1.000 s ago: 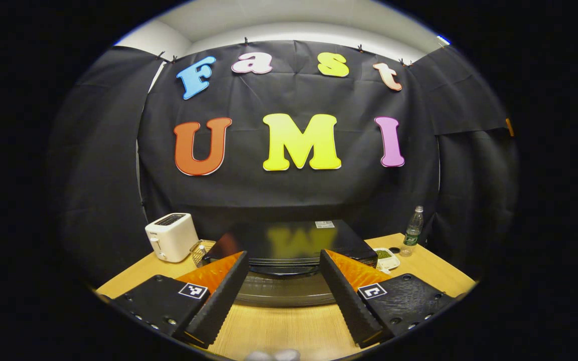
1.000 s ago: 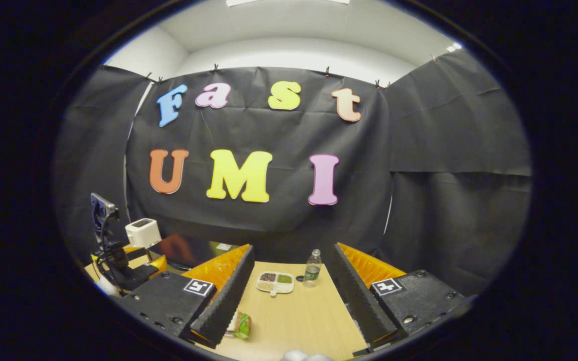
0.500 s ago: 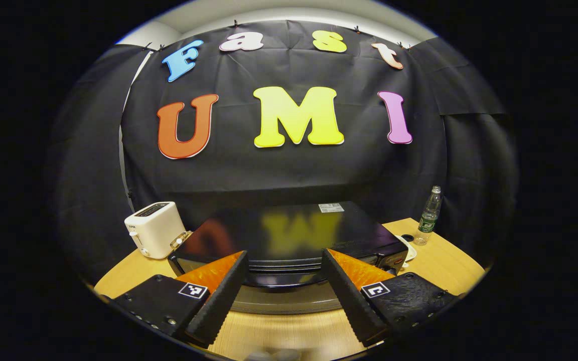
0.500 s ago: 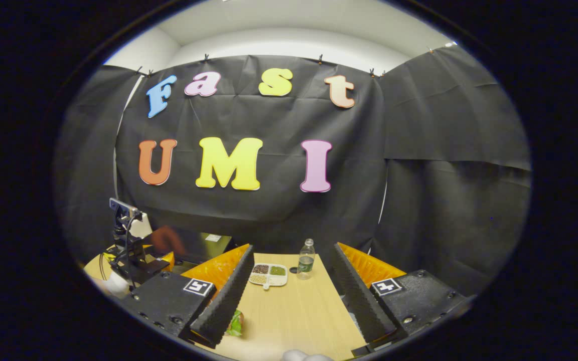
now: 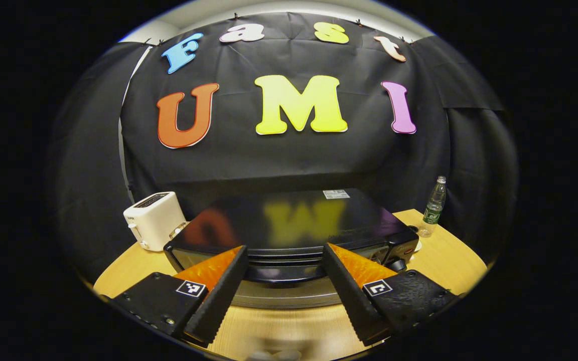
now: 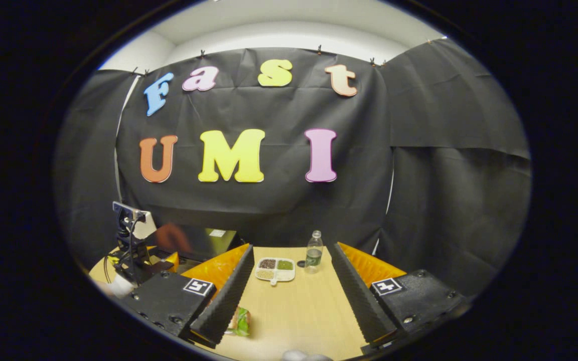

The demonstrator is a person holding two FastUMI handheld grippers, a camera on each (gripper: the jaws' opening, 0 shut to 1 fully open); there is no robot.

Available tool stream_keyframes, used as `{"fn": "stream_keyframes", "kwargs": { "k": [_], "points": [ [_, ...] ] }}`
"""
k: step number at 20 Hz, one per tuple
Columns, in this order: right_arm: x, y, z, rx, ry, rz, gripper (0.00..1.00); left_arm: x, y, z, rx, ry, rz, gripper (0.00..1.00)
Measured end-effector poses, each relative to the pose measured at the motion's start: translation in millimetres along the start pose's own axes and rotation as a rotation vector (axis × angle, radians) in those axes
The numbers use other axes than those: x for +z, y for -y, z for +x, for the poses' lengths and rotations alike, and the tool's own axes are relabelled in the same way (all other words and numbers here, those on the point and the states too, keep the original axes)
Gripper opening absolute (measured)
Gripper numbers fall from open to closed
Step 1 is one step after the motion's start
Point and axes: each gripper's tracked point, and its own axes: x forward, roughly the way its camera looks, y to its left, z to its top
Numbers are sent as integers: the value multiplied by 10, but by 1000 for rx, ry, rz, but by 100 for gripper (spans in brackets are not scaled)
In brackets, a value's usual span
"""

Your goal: Open the electric oven with the left hand, put the food in, and close the electric oven.

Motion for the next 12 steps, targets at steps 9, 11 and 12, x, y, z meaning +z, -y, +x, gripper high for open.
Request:
{"fn": "stream_keyframes", "kwargs": {
  "k": [9,11,12],
  "points": [
    [-18,-284,-25,54,11,-53,96,-219,-6,-378,-19,-5,-7,99],
    [-10,-323,-47,59,14,-54,100,-314,-2,-468,-27,-13,-6,98],
    [-9,-333,-74,61,14,-53,100,-363,1,-513,-29,-18,-5,98]
  ]
}}
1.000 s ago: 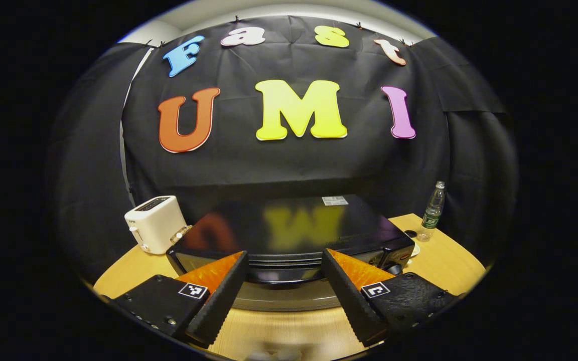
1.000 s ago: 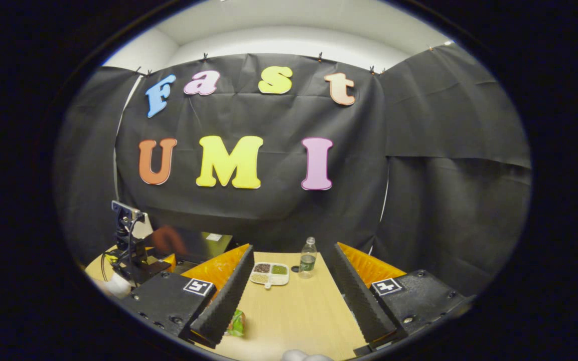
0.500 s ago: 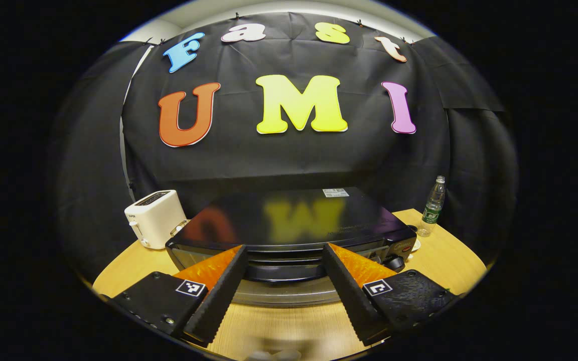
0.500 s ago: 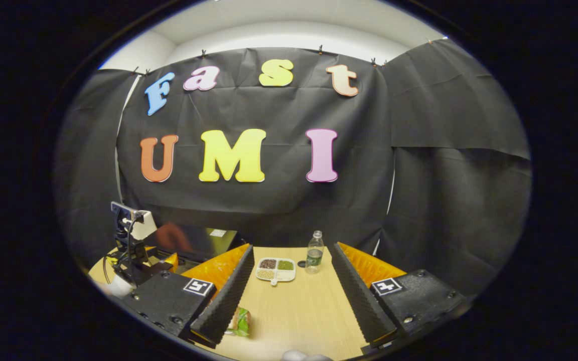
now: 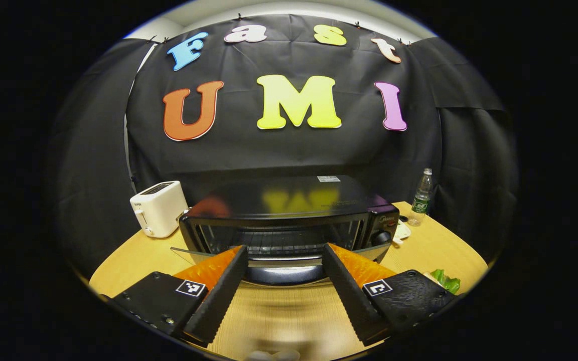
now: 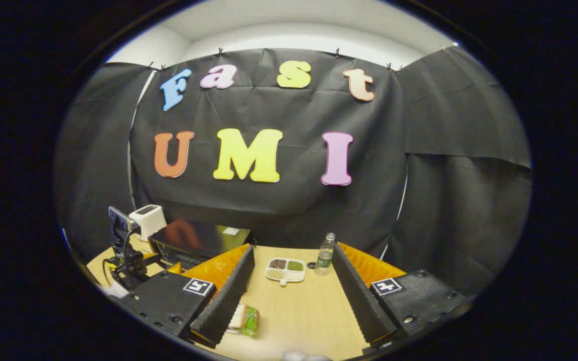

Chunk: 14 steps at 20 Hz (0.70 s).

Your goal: Open the electric oven with the left hand, put the food in, and close the electric oven.

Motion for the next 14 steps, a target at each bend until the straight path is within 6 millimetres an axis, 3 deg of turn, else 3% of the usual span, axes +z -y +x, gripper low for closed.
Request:
{"fn": "stream_keyframes", "kwargs": {
  "k": [2,4,5,13,14],
  "points": [
    [7,-29,-78,2,3,0,96,-135,-1,-93,-3,-20,-9,98],
    [5,-22,-123,-4,4,-8,100,-221,5,-179,-5,-36,1,98],
    [-11,-31,-153,-4,7,-12,96,-271,7,-226,-6,-44,2,98],
    [-177,-24,-344,-19,-13,-16,100,-713,31,-441,-8,-118,4,98],
    [-173,-23,-364,-19,-12,-15,96,-779,34,-464,-9,-131,2,98]
  ]
}}
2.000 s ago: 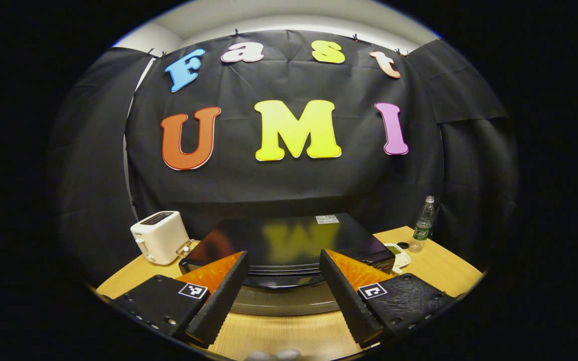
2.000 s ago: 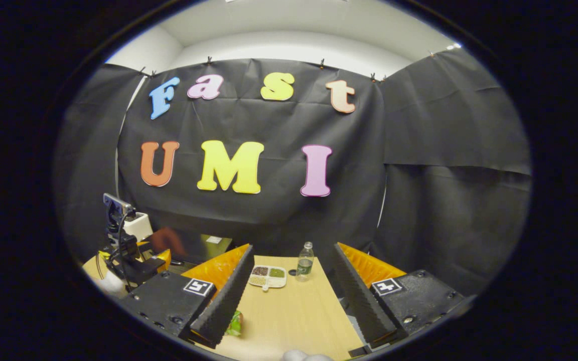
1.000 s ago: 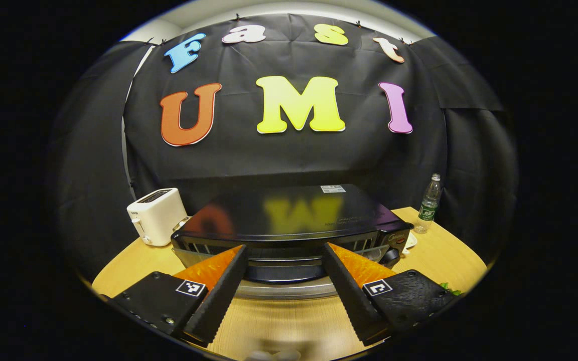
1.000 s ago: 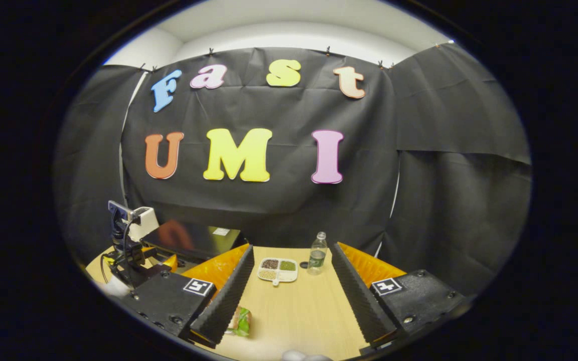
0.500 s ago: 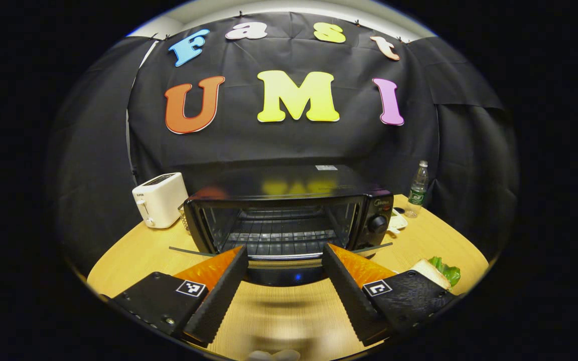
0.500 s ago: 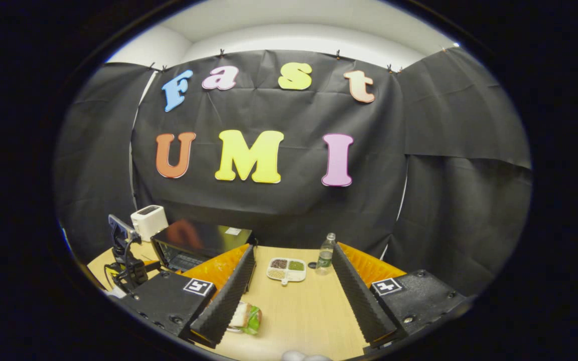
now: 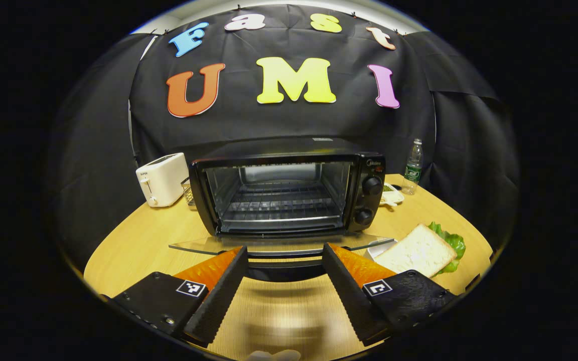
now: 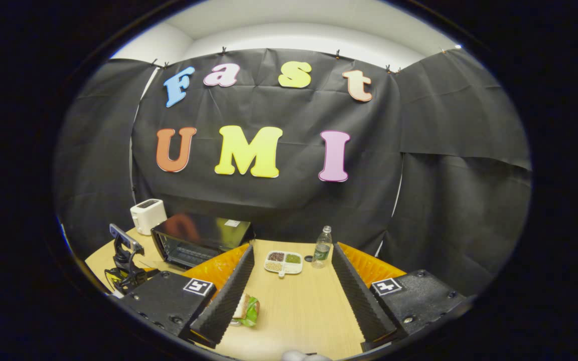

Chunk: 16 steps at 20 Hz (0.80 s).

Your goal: Open the electric oven with the left hand, put the food in, and close the electric oven.

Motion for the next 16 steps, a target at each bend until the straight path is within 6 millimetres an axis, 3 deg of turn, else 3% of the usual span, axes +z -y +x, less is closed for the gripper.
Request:
{"fn": "stream_keyframes", "kwargs": {
  "k": [1,4,8,9,10,13,16],
  "points": [
    [-12,12,-21,-2,1,-1,100,-55,12,-7,0,-8,2,98],
    [-14,71,-51,-14,2,-3,96,-219,22,-39,-1,-33,8,98],
    [-82,98,-101,-20,-13,-9,100,-438,29,-23,-1,-75,7,98],
    [-102,110,-103,-21,-16,-14,96,-478,30,3,0,-93,13,98],
    [-103,104,-96,-19,-17,-19,100,-549,43,7,-1,-107,10,97],
    [-162,117,-91,-21,-32,-25,96,-795,55,58,-2,-162,-7,96],
    [-215,124,-75,-19,-45,-27,96,-814,68,64,-1,-159,-3,97]
  ]
}}
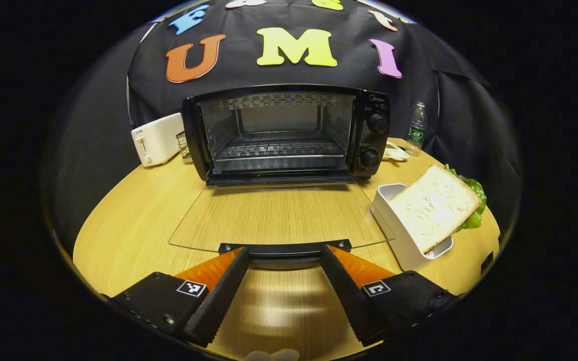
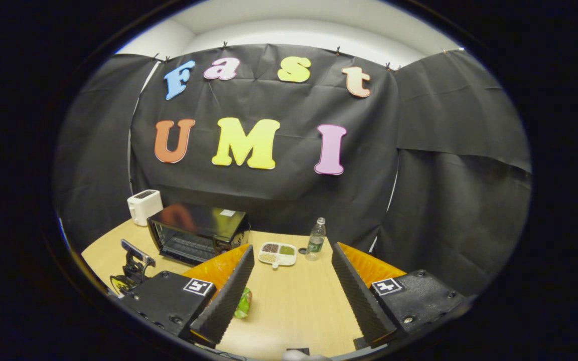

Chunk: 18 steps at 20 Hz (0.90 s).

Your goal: Open the electric oven with the left hand, put the food in, and close the electric oven.

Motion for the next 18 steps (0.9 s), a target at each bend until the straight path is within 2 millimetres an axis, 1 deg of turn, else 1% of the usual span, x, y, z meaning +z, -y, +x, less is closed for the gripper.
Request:
{"fn": "stream_keyframes", "kwargs": {
  "k": [1,2,3,4,5,7,8,9,10,11,12,13,15,16,18],
  "points": [
    [-13,4,13,1,-5,2,96,-23,-4,-3,0,-7,1,97],
    [-21,14,16,2,-7,8,99,-9,-16,-10,1,0,0,97],
    [-27,13,28,3,-7,14,96,14,-21,-15,1,4,3,97],
    [-31,2,42,8,-8,22,99,29,-44,-21,5,2,4,96],
    [-45,-4,64,11,-10,28,99,67,-76,-51,6,9,2,96],
    [-85,-18,135,22,-20,40,99,209,-165,-160,22,38,-6,96],
    [-130,-27,170,28,-28,43,96,314,-202,-227,26,58,-7,96],
    [-196,-38,193,35,-38,48,100,423,-254,-323,36,82,-7,96],
    [-267,-59,221,45,-50,58,100,552,-272,-429,39,108,-11,96],
    [-357,-78,251,58,-63,71,96,668,-325,-537,51,135,-15,96],
    [-463,-115,286,72,-82,81,99,807,-360,-650,56,164,-15,96],
    [-599,-146,330,78,-108,84,96,937,-400,-771,63,192,-17,96],
    [-861,-223,401,96,-155,80,96,1207,-470,-1043,85,255,-14,96],
    [-999,-273,437,108,-183,78,100,1363,-493,-1186,97,287,-15,96],
    [-1270,-405,489,143,-240,83,100,1613,-485,-1420,95,339,-15,95]
  ]
}}
